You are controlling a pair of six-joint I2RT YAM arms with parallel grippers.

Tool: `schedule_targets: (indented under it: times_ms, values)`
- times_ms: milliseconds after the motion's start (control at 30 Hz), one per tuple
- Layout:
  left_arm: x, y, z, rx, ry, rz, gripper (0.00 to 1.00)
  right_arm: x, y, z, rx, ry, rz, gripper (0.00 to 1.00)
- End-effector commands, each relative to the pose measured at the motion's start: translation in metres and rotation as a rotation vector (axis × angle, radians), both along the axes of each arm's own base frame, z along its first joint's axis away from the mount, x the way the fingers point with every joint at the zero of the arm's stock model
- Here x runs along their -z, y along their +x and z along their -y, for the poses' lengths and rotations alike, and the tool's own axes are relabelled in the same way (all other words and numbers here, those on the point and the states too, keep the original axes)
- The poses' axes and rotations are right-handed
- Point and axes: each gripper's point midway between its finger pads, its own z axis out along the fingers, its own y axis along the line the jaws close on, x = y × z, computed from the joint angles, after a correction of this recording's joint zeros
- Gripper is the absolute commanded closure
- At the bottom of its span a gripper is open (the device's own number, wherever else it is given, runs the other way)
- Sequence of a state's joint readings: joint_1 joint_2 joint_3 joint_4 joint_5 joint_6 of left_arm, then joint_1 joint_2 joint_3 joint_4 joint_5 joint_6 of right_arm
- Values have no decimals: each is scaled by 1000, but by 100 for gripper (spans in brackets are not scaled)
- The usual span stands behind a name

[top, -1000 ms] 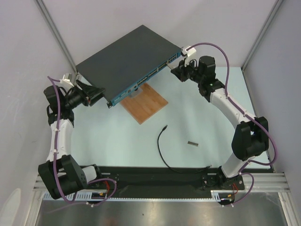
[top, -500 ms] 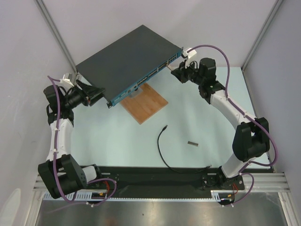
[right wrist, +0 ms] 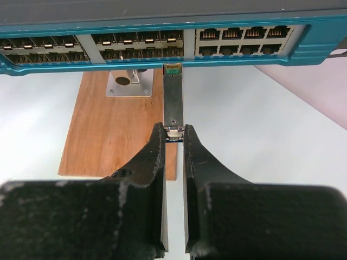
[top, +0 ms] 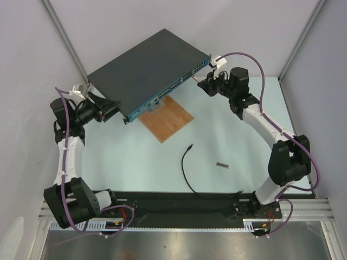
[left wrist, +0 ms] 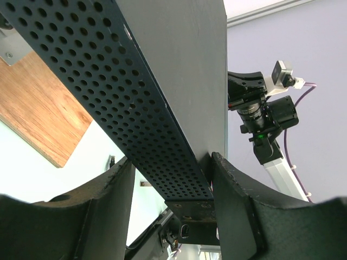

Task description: Insert the plug into the switch port

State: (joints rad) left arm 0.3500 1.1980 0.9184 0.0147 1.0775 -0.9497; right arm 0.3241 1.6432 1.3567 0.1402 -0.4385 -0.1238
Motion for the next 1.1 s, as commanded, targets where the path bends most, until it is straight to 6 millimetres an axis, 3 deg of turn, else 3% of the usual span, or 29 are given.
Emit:
schedule_targets:
  times_ms: [0, 367, 633, 1067]
  values:
    - [2, -2, 17, 102, 51, 66, 100, -37, -1, 0, -5, 31, 96, 100]
    - [2, -2, 17, 102, 52, 67, 100, -46, 9, -4, -10, 39, 110, 100]
    - [2, -1, 17, 102, 52, 67, 100, -34, 12, -5, -11, 28, 86, 100]
    - [5, 0, 16, 101, 50, 60, 100, -34, 3, -4, -21, 32, 86, 100]
